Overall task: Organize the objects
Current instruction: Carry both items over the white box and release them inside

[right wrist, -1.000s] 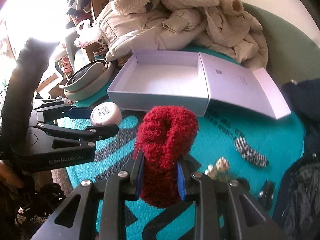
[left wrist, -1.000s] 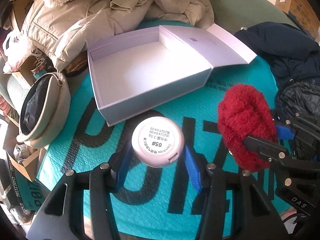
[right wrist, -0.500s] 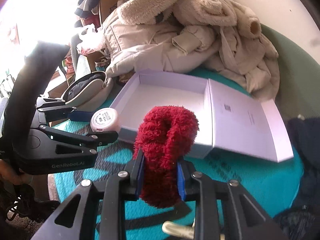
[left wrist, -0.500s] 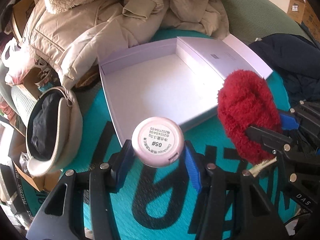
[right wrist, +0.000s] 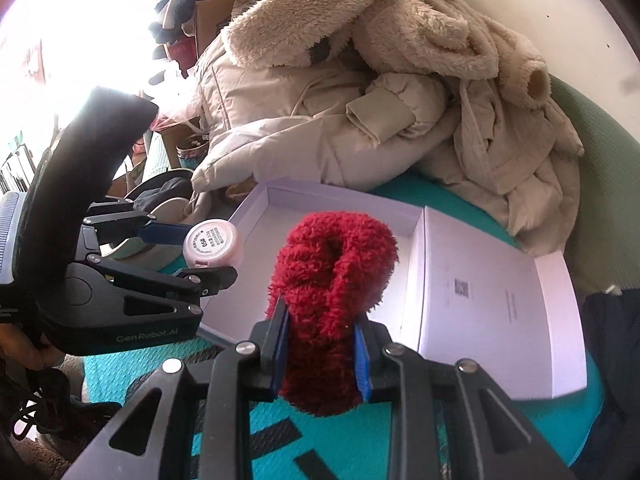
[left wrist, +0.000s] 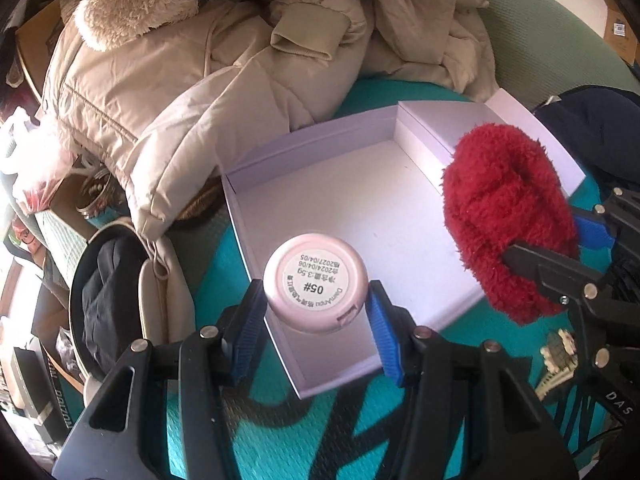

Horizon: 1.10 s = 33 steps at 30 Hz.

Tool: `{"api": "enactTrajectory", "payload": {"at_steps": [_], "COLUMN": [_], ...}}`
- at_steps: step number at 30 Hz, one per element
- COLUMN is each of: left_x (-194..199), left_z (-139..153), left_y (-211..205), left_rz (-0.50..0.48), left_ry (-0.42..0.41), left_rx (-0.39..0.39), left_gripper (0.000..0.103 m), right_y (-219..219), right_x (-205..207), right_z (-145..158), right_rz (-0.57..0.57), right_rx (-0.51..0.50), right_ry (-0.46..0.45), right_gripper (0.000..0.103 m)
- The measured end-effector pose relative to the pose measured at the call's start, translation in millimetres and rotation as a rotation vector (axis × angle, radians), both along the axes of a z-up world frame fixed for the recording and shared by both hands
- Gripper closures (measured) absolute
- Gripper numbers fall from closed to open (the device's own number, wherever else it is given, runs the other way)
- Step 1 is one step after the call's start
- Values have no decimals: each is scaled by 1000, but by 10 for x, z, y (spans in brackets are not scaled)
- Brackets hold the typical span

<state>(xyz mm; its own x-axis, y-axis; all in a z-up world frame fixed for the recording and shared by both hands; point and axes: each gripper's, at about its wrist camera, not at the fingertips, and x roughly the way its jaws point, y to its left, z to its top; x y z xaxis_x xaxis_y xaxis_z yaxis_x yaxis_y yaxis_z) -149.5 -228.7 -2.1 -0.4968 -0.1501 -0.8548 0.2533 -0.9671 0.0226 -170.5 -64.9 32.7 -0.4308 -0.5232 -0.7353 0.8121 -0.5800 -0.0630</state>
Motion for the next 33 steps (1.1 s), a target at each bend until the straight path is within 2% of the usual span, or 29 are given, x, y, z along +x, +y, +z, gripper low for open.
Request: {"api": "enactTrajectory", "payload": {"at_steps": [16,27,33], "left_x": [-569,-942,-1081], "left_z": [-204,-462,-626], "left_y": [-431,-622,-672], "left_rz": [19,30,24], "left_ry": [-14,-50,-76], "left_rx": [-17,-20,7], "left_gripper": [54,54,54], "right_y": [-468,-652,-696], "right_x": [-419,-870,-1027], "right_z": [-97,-403,-586], "right_rz": [57,33,19], "right_rx": [-4,48,76], "right_ry": [4,-39,-80], "right_gripper": [76,76,75]}}
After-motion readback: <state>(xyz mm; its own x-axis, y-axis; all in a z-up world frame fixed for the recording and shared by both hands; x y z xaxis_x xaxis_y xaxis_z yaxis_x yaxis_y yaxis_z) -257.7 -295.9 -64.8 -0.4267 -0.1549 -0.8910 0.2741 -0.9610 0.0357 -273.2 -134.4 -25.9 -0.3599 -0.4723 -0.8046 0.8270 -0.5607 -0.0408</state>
